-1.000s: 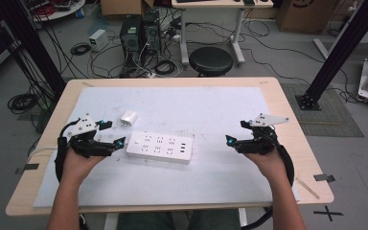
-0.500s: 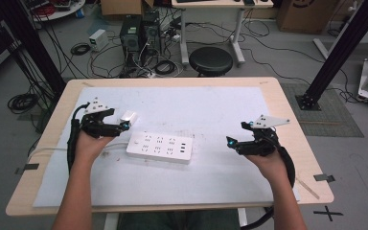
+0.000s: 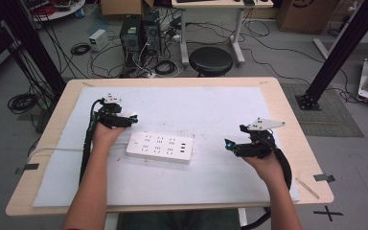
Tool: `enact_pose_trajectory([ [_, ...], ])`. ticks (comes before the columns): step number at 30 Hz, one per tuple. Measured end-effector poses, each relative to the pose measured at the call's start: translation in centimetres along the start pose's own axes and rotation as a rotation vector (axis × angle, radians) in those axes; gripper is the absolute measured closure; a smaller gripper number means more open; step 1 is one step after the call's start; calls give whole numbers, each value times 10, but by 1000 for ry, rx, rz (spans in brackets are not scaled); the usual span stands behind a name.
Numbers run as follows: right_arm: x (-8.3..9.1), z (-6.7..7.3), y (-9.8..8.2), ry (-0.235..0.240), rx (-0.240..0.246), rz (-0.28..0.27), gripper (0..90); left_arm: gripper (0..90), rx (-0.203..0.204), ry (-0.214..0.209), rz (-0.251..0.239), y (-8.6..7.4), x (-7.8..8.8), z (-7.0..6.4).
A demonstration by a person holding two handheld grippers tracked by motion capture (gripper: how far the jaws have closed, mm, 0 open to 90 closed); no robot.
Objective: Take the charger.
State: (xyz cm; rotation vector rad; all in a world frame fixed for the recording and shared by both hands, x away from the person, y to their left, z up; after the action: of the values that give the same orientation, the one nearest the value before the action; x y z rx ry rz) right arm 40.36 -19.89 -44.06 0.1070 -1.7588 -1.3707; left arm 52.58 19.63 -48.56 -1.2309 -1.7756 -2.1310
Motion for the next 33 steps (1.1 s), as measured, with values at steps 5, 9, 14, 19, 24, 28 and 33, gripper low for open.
enact_pose_trajectory([
  [5,-3,0,-1,-2,-7,8,184,194,34,7,17,-7,-10,7],
  [9,-5,1,-1,0,-6,14,184,194,40,5,17,-9,-13,9],
  [14,-6,3,1,-3,-2,15,184,194,47,0,21,-11,-20,9],
  [19,-6,5,1,-5,2,21,184,222,30,8,40,-13,-23,9],
  [24,-5,6,2,-6,0,24,184,262,26,3,45,-13,-23,8],
  [28,-6,7,4,-2,6,21,184,281,23,8,48,-14,-24,9],
  [33,-7,8,5,-1,8,23,184,315,21,6,52,-14,-24,8],
])
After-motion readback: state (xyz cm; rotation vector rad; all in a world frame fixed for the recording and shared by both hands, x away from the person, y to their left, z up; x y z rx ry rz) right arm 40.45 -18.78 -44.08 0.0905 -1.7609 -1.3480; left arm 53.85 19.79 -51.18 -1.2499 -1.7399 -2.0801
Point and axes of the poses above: each handheld gripper's, and its own axes: x roughly backward along the jaws, y roughly out of its top, z roughly to its left, the point moved 10 cm from there along -x, roughly forward along the jaws, and after that the axes turned 1 degree about z, right-handed, at the moved point
